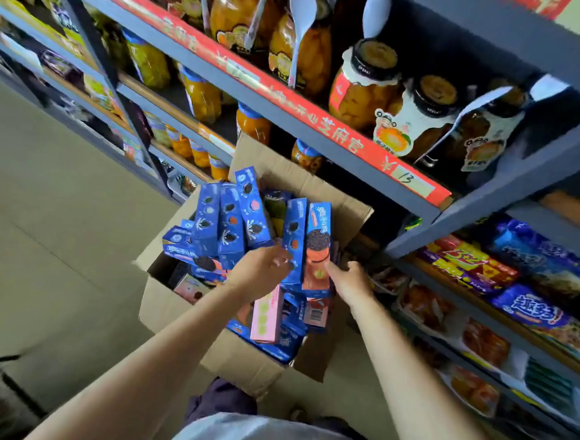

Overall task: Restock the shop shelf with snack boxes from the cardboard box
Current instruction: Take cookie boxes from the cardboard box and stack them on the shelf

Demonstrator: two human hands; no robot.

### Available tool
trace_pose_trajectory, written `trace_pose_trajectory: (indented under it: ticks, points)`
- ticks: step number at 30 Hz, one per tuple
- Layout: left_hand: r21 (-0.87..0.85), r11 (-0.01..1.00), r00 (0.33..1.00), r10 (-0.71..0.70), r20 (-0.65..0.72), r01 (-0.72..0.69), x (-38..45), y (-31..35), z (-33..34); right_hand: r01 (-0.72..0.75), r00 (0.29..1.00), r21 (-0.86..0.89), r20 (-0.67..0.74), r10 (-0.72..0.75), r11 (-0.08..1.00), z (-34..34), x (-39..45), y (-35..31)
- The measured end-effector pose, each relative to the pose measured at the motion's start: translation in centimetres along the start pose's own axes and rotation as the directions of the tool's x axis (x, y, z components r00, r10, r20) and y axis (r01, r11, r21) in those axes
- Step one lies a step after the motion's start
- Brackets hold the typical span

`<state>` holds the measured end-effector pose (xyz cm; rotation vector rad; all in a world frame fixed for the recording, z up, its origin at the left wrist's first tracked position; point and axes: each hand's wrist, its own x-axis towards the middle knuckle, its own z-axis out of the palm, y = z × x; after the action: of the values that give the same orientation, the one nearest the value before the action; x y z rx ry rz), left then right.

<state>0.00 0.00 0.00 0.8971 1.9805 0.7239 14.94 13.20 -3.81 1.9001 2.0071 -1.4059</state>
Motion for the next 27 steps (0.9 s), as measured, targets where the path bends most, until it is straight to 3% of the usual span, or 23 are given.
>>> trace_pose_trajectory:
  ticks: [4,11,13,15,16,19,21,27]
  points:
    - [0.108,0.994,0.991,-0.011,0.132,-0.004,1.6,-0.5,0.8,-0.048,0.999,0.086,-0.001,0.048,0.995,0.3,0.2,-0.3]
    - [0.149,0.989,0.998,-0.024,0.05,0.017,2.4,-0.2,2.0,-0.081,0.994,0.408,0.097,0.045,0.909,-3.0,-0.2,0.9]
    - [0.107,0.993,0.999,-0.043,-0.025,0.046,2.0,0.9,2.6,-0.052,0.989,0.457,0.147,-0.018,0.888,-4.9,-0.6,2.0]
    - [-0.091,0.992,0.987,-0.1,-0.125,0.089,1.2,2.7,3.6,-0.003,0.97,0.523,0.208,-0.124,0.853,-7.2,-1.6,2.7]
    - [-0.28,0.954,0.981,-0.145,-0.127,0.105,0.6,4.0,4.3,0.034,0.957,0.544,0.223,-0.183,0.838,-8.6,-2.3,3.0]
    - [-0.741,0.667,0.989,-0.146,-0.02,0.083,-1.2,8.8,7.0,0.177,0.911,0.577,0.211,-0.354,0.797,-12.9,-4.1,4.1]
    - [-0.831,0.557,0.997,-0.067,-0.043,0.002,-2.7,12.4,8.9,0.254,0.886,0.585,0.18,-0.429,0.77,-16.3,-5.1,5.2]
    - [-0.859,0.432,0.951,0.254,-0.176,-0.275,-6.2,21.2,14.0,0.515,0.8,0.401,0.092,-0.592,0.758,-27.5,-9.1,7.7]
